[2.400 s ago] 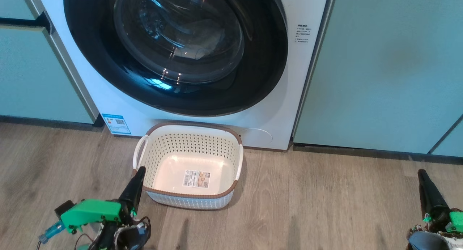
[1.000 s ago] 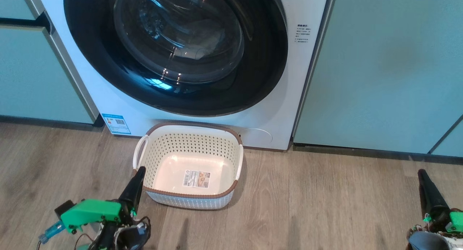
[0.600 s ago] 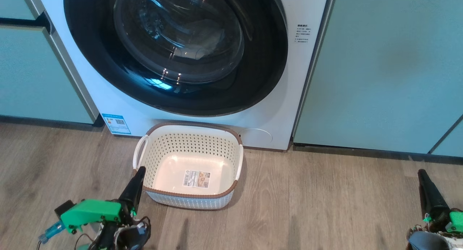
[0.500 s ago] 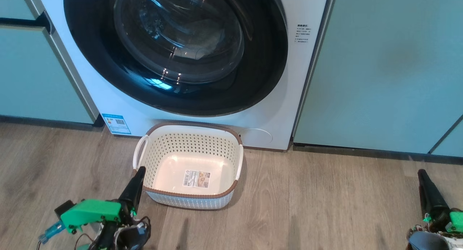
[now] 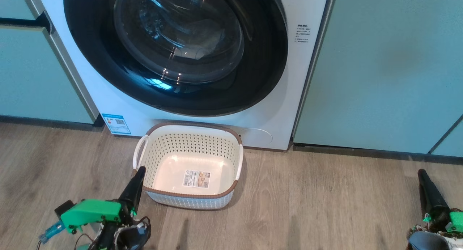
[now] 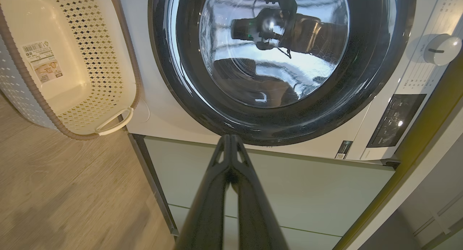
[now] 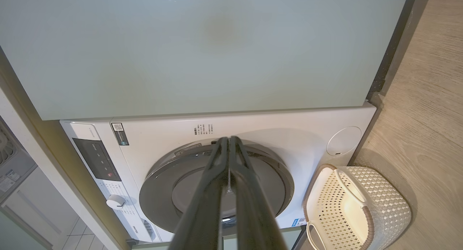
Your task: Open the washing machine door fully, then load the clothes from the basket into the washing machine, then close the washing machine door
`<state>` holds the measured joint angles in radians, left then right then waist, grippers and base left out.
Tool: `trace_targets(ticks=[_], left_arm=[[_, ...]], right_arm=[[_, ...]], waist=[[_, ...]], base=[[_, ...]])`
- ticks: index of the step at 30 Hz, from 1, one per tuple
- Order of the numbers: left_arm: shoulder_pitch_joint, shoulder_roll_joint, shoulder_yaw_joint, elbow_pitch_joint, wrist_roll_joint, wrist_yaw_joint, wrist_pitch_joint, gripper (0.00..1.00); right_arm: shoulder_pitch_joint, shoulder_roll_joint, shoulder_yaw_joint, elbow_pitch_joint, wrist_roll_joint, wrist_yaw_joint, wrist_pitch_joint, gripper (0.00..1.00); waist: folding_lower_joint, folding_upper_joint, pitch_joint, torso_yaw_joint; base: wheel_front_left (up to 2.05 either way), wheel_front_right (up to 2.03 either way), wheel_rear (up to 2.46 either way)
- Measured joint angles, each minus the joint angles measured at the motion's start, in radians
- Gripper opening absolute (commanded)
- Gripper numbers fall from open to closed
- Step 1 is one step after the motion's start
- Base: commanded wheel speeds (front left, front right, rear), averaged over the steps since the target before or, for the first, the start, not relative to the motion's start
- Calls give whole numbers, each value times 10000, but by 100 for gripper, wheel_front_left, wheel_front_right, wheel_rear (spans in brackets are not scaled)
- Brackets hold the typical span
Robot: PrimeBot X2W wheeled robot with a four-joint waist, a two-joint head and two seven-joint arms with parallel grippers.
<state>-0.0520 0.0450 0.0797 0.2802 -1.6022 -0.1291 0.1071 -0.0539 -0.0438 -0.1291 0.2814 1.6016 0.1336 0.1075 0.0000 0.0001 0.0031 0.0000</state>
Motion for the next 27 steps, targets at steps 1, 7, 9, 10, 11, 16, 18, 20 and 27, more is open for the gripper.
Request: trace_targets(ticks=[1,7,9,10,11,16,18,20,27], left_arm=[[0,0,0,0,0,0,0,0],[0,-2,0,0,0,0,0,0],[0,-2,0,0,0,0,0,0],[0,-2,0,0,0,0,0,0],[0,-2,0,0,0,0,0,0],[0,-2,0,0,0,0,0,0],[0,-2,0,0,0,0,0,0],[0,-2,0,0,0,0,0,0],[0,-2,0,0,0,0,0,0]], right_arm=[[0,0,0,0,0,0,0,0],[0,0,0,0,0,0,0,0],[0,0,0,0,0,0,0,0],[0,0,0,0,0,0,0,0],[0,0,0,0,0,0,0,0],[0,0,0,0,0,0,0,0],[0,0,0,0,0,0,0,0],[0,0,0,0,0,0,0,0],[0,0,0,0,0,0,0,0]], waist=[[0,0,0,0],[0,0,0,0],[0,0,0,0],[0,0,0,0],[0,0,0,0],[0,0,0,0],[0,0,0,0],[0,0,0,0],[0,0,0,0]], base=[[0,0,0],[0,0,0],[0,0,0],[0,0,0],[0,0,0],[0,0,0],[0,0,0],[0,0,0],[0,0,0]])
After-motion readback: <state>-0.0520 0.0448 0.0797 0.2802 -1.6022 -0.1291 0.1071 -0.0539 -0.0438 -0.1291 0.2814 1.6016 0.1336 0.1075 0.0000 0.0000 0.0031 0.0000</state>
